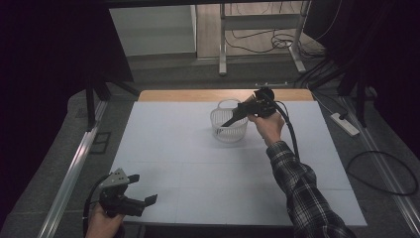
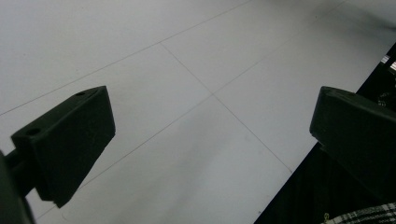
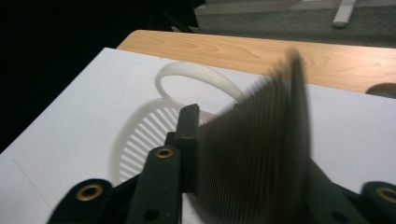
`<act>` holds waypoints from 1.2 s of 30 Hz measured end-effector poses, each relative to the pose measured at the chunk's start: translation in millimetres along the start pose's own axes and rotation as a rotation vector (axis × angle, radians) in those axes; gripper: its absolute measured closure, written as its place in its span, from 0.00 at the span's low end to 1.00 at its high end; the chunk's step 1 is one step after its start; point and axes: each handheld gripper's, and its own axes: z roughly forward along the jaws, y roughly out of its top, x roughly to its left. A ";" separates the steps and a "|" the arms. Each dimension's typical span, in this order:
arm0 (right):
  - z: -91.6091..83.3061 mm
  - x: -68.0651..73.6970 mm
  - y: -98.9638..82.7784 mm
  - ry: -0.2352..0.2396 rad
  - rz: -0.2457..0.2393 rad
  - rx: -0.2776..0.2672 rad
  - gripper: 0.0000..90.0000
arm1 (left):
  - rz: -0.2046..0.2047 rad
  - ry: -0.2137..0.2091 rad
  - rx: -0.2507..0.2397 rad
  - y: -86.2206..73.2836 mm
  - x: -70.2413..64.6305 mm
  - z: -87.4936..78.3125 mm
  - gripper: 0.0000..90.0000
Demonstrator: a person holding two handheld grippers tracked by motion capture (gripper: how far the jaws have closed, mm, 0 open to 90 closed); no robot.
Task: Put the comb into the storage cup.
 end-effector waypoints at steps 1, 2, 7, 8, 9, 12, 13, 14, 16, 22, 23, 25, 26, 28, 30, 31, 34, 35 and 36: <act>0.4 -1.0 -0.3 -0.005 0.003 0.003 0.77 | 0.000 0.000 0.000 0.0 0.0 0.0 0.00; 0.9 -2.6 -0.6 -0.010 0.006 0.007 0.76 | 0.000 0.000 0.000 0.0 0.1 0.0 0.00; 1.7 -6.7 -1.2 -0.027 0.010 0.009 0.68 | 0.001 -0.001 0.001 0.1 0.0 0.3 0.00; 1.7 -7.8 -1.4 -0.040 0.001 0.010 0.64 | 0.000 -0.002 0.001 0.0 0.0 0.2 0.00; 1.7 -7.8 -1.4 -0.040 0.001 0.010 0.64 | 0.000 -0.002 0.001 0.0 0.0 0.2 0.00; 1.9 -9.7 -1.5 -0.043 -0.003 0.015 0.55 | -0.001 -0.002 0.001 0.1 0.2 0.2 0.00; 2.0 -10.1 -1.5 -0.046 -0.009 0.015 0.52 | -0.001 -0.002 0.001 0.1 0.2 0.2 0.00; 2.0 -10.1 -1.5 -0.046 -0.009 0.015 0.52 | -0.001 -0.002 0.001 0.1 0.2 0.2 0.00; 1.7 -10.5 -1.5 -0.051 -0.022 0.018 0.45 | -0.002 -0.002 0.001 0.1 0.2 0.3 0.00; 0.5 -11.4 -0.7 -0.064 -0.043 0.027 0.31 | -0.002 -0.002 0.001 0.1 0.2 0.3 0.00; 0.3 -12.0 -0.6 -0.061 -0.045 0.035 0.29 | -0.001 -0.001 0.001 0.1 0.2 0.3 0.00; -0.1 -12.6 -0.6 -0.058 -0.047 0.043 0.24 | -0.001 -0.002 0.002 0.1 0.2 0.4 0.00; -0.2 -12.7 -0.7 -0.060 -0.051 0.049 0.23 | -0.001 -0.001 0.002 0.1 0.1 0.4 0.00; -0.3 -12.2 -1.0 -0.058 -0.059 0.064 0.21 | -0.001 -0.001 0.002 0.2 0.1 0.5 0.00; -0.4 -11.2 -1.2 -0.059 -0.069 0.071 0.19 | -0.002 -0.002 0.002 0.2 0.2 0.4 0.00; -0.4 -10.5 -1.3 -0.062 -0.076 0.073 0.17 | -0.002 -0.002 0.002 0.2 0.2 0.4 0.00; -0.5 -7.8 -0.9 -0.083 -0.102 0.075 0.15 | 0.000 -0.002 0.002 0.2 0.0 0.5 0.00; -0.8 -7.4 -0.7 -0.087 -0.106 0.073 0.15 | 0.000 -0.001 0.002 0.2 0.0 0.5 0.00; -1.0 -7.1 -0.5 -0.091 -0.110 0.073 0.15 | 0.001 -0.001 0.002 0.2 -0.1 0.4 0.00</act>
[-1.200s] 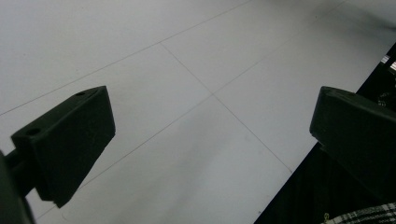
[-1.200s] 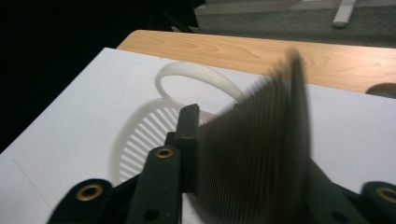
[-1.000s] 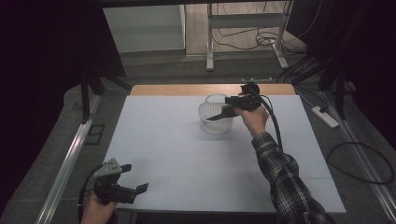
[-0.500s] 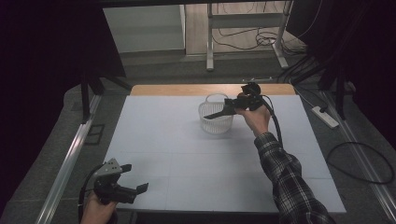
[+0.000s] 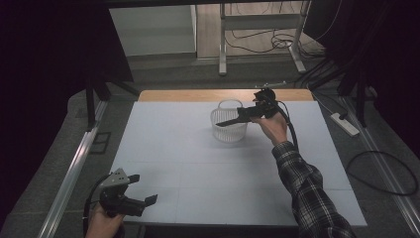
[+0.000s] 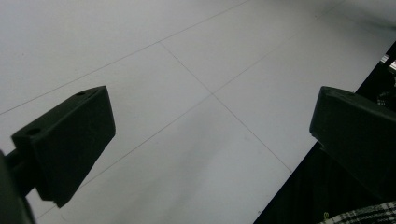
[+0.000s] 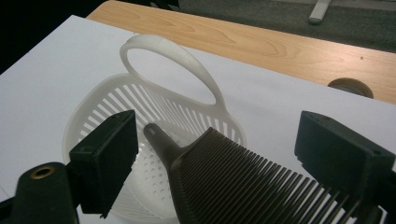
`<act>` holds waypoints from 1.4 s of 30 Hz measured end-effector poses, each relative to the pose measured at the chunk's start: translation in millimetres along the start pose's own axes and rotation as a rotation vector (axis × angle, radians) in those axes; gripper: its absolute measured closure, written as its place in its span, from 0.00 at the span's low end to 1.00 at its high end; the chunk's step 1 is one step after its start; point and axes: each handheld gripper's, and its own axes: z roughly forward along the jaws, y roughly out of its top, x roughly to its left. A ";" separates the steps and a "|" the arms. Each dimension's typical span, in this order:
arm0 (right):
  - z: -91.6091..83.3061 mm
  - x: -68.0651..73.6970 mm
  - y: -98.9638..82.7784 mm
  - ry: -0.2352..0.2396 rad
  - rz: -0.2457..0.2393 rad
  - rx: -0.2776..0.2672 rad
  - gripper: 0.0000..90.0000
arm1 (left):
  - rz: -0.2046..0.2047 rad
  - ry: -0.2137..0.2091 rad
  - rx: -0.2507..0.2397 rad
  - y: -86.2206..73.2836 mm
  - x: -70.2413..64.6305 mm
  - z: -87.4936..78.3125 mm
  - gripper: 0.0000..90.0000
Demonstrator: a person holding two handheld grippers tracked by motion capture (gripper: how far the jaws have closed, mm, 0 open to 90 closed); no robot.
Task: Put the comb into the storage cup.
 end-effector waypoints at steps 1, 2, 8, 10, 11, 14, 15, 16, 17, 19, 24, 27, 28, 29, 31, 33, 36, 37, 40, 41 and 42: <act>0.0 0.0 0.0 0.000 0.000 0.000 0.15 | 0.000 0.000 0.000 0.0 0.0 0.0 0.00; -0.1 0.0 0.1 0.003 -0.001 0.002 0.14 | 0.000 0.000 0.000 0.0 0.0 0.0 0.00; -1.7 -2.6 -0.5 -0.015 -0.005 0.020 0.08 | 0.000 -0.002 0.000 0.0 0.1 0.0 0.00; -2.9 -3.3 -0.3 -0.016 -0.013 0.019 0.07 | 0.000 -0.002 0.000 0.0 0.1 0.0 0.00; -3.7 -3.6 -0.1 -0.013 -0.014 0.019 0.07 | 0.000 -0.002 0.000 0.0 0.1 0.0 0.00; -5.8 -3.8 0.4 -0.011 -0.015 0.013 0.06 | 0.001 -0.001 0.001 0.1 0.0 0.1 0.00; -6.9 -3.8 0.7 -0.010 -0.014 0.010 0.05 | 0.002 -0.001 0.001 0.1 -0.1 0.2 0.00; -7.8 -4.1 0.9 -0.006 -0.015 0.006 0.05 | 0.002 -0.002 0.000 0.1 -0.1 0.1 0.00; -9.2 -4.4 1.1 -0.004 -0.016 0.003 0.04 | 0.002 -0.001 0.000 0.1 -0.1 0.1 0.00; -11.9 -5.2 1.3 0.001 -0.019 0.004 0.03 | 0.001 -0.002 0.000 0.1 -0.1 0.1 0.00; -17.6 -5.7 0.4 -0.003 -0.049 0.012 0.00 | 0.000 -0.002 0.000 0.1 -0.1 0.2 0.00; -20.2 -5.3 -0.3 -0.013 -0.060 0.010 0.00 | 0.000 -0.002 0.001 0.2 0.0 0.2 0.00; -21.2 -5.1 -0.6 -0.014 -0.062 0.010 0.00 | 0.001 -0.002 0.001 0.2 -0.1 0.3 0.00; -22.9 -4.8 -1.1 -0.013 -0.066 0.009 0.00 | 0.001 -0.002 0.002 0.3 -0.1 0.2 0.00; -25.2 -4.3 -2.3 -0.018 -0.071 0.006 0.00 | 0.001 -0.003 0.002 0.3 -0.1 0.3 0.00; -27.3 -4.0 -3.2 -0.014 -0.077 0.007 0.00 | 0.000 -0.002 0.002 0.3 -0.1 0.3 0.00; -30.5 -2.6 -4.2 -0.012 -0.085 -0.004 0.00 | 0.001 -0.002 0.003 0.4 -0.2 0.4 0.00; -31.2 -2.2 -4.4 -0.011 -0.086 -0.005 0.00 | 0.001 -0.002 0.003 0.4 -0.2 0.4 0.00; -32.3 -1.4 -5.1 -0.015 -0.091 0.004 0.00 | 0.001 -0.002 0.003 0.4 -0.2 0.4 0.00; -32.5 -1.6 -5.6 -0.016 -0.094 0.004 0.00 | 0.001 -0.002 0.003 0.4 -0.2 0.4 0.00; -32.8 -1.8 -6.1 -0.018 -0.096 0.006 0.00 | 0.001 -0.002 0.003 0.4 -0.2 0.4 0.00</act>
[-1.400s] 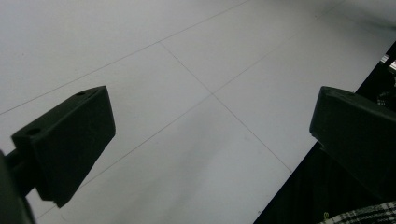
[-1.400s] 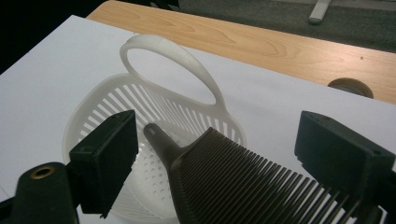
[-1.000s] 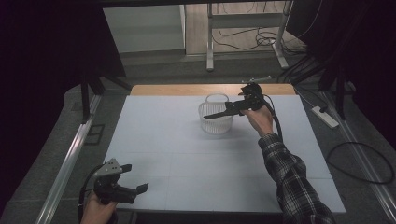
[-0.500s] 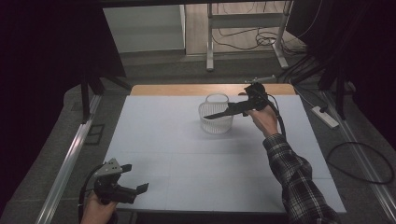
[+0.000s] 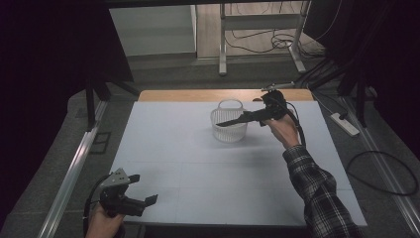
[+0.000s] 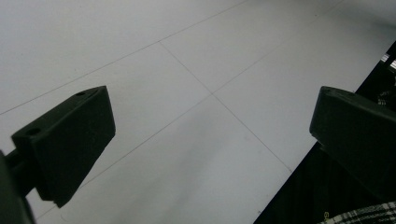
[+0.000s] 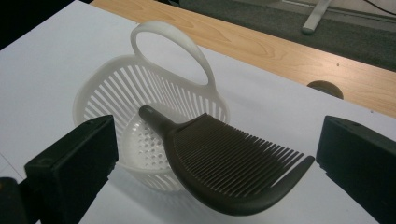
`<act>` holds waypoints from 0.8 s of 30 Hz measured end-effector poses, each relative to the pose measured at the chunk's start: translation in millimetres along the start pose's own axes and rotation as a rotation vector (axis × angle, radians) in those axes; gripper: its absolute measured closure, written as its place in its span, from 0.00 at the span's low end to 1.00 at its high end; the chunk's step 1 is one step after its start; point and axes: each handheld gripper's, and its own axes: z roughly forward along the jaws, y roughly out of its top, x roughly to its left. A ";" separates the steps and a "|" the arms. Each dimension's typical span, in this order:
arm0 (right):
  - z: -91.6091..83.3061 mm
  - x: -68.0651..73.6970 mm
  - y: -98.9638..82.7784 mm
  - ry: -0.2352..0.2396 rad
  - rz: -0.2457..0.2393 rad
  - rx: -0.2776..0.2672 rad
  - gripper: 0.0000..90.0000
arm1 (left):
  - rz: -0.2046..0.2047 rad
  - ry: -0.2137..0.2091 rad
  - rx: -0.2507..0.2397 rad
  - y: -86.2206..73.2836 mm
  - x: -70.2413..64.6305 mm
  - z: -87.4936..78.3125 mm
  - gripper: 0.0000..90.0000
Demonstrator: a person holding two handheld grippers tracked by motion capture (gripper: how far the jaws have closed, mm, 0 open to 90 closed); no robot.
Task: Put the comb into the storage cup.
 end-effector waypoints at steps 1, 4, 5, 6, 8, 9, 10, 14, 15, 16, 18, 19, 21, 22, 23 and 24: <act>-0.4 -0.3 -0.5 0.002 0.000 0.001 0.00 | 0.000 0.000 0.000 0.0 0.0 0.0 0.00; -2.2 -0.6 -1.9 0.003 0.002 -0.003 0.00 | -0.001 0.000 0.000 0.0 0.1 0.1 0.00; -3.2 -0.8 -2.3 0.002 0.001 -0.003 0.00 | -0.001 0.000 0.000 0.0 0.2 0.1 0.00; -4.3 -0.9 -2.7 0.003 -0.001 -0.004 0.00 | -0.001 0.000 0.000 0.0 0.2 0.1 0.00; -6.6 -0.6 -3.4 0.001 0.000 -0.007 0.00 | -0.001 0.001 0.000 0.0 0.1 0.0 0.00; -8.1 -0.5 -3.9 -0.001 -0.002 -0.008 0.00 | -0.001 0.000 0.001 -0.1 0.1 0.0 0.00; -9.3 -0.6 -4.3 -0.002 -0.003 -0.009 0.00 | -0.001 0.000 0.001 -0.1 0.1 -0.1 0.00; -13.2 -0.2 -5.8 0.000 -0.006 -0.013 0.00 | -0.001 0.000 0.001 -0.1 0.2 0.0 0.00; -14.8 0.1 -6.4 0.002 -0.009 -0.009 0.00 | -0.001 0.001 0.001 -0.1 0.1 0.1 0.00; -15.5 0.5 -7.0 0.003 -0.008 -0.010 0.00 | -0.001 0.001 0.001 -0.1 0.1 0.1 0.00; -17.0 1.1 -8.0 0.003 -0.012 -0.007 0.00 | 0.000 0.000 0.001 0.0 0.0 0.0 0.00; -17.6 1.4 -8.6 0.003 -0.016 -0.003 0.00 | 0.000 0.001 0.001 0.0 0.0 0.0 0.00; -19.5 2.2 -10.9 0.002 -0.020 0.003 0.00 | 0.000 0.001 0.002 0.0 -0.1 0.1 0.00; -20.1 2.4 -11.5 0.000 -0.020 0.002 0.00 | 0.000 0.002 0.002 0.0 -0.2 0.1 0.00; -20.8 2.4 -12.3 -0.001 -0.024 0.000 0.00 | 0.000 0.001 0.002 -0.1 -0.1 0.0 0.00; -20.8 2.4 -12.3 -0.001 -0.024 0.000 0.00 | 0.000 0.001 0.002 -0.1 -0.1 0.0 0.00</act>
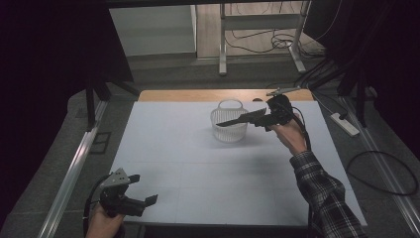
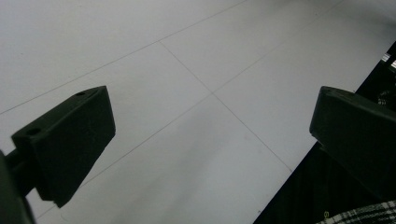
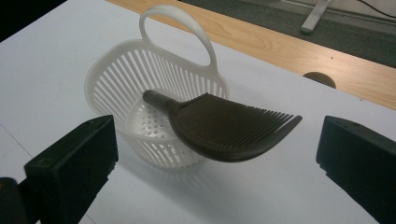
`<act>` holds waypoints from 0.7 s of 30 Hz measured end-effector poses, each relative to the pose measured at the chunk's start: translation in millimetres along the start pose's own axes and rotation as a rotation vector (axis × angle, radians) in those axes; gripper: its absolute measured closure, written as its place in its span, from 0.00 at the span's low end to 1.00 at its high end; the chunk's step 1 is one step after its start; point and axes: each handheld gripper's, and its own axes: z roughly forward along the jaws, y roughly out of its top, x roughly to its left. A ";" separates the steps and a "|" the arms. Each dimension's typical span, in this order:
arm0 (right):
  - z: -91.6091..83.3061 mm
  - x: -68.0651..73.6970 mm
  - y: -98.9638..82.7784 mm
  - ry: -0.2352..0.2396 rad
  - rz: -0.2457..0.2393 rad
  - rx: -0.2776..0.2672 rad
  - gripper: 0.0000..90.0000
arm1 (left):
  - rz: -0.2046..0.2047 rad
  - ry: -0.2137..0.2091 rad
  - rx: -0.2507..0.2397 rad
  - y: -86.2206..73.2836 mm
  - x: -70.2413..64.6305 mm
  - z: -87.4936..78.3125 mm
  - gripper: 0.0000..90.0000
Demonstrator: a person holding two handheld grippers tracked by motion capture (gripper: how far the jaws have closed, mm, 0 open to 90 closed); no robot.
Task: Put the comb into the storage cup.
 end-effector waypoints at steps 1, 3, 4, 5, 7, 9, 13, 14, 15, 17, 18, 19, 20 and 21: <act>-0.7 0.2 -0.8 -0.001 0.002 -0.001 0.00 | -0.001 0.000 -0.001 -0.1 0.1 -0.1 0.00; -3.1 0.6 -3.0 0.001 -0.001 0.002 0.00 | 0.000 0.000 0.000 -0.1 0.1 -0.1 0.00; -3.8 1.1 -3.9 0.002 -0.001 0.002 0.00 | 0.000 0.000 0.000 -0.1 0.0 -0.1 0.00; -3.8 1.1 -3.9 0.002 -0.001 0.002 0.00 | 0.000 0.000 0.000 -0.1 0.0 -0.1 0.00; -5.2 2.2 -5.7 0.003 -0.007 0.006 0.00 | 0.001 0.002 0.000 -0.1 -0.1 -0.1 0.00; -6.7 4.0 -7.4 0.006 -0.018 0.015 0.00 | 0.000 0.003 -0.001 -0.3 -0.2 -0.2 0.00; -9.5 7.9 -10.3 0.020 -0.022 0.014 0.00 | -0.002 0.004 -0.001 -0.4 -0.2 -0.6 0.00; -9.8 8.5 -11.1 0.021 -0.026 0.012 0.00 | -0.002 0.004 -0.001 -0.4 -0.2 -0.6 0.00; -10.3 9.8 -12.0 0.024 -0.025 0.014 0.00 | -0.003 0.004 -0.002 -0.5 -0.1 -0.7 0.00; -11.3 11.5 -14.3 0.028 -0.029 0.013 0.00 | -0.003 0.002 -0.002 -0.6 0.0 -0.7 0.00; -11.3 11.5 -14.3 0.028 -0.029 0.013 0.00 | -0.003 0.002 -0.002 -0.6 0.0 -0.7 0.00; -11.5 12.2 -15.3 0.029 -0.029 0.010 0.00 | -0.003 0.002 -0.002 -0.6 0.0 -0.8 0.00; -12.2 13.2 -17.0 0.030 -0.028 0.010 0.00 | -0.003 0.002 -0.002 -0.6 0.0 -0.8 0.00; -12.9 14.0 -18.8 0.035 -0.032 0.012 0.00 | -0.003 0.002 -0.002 -0.6 0.0 -0.7 0.00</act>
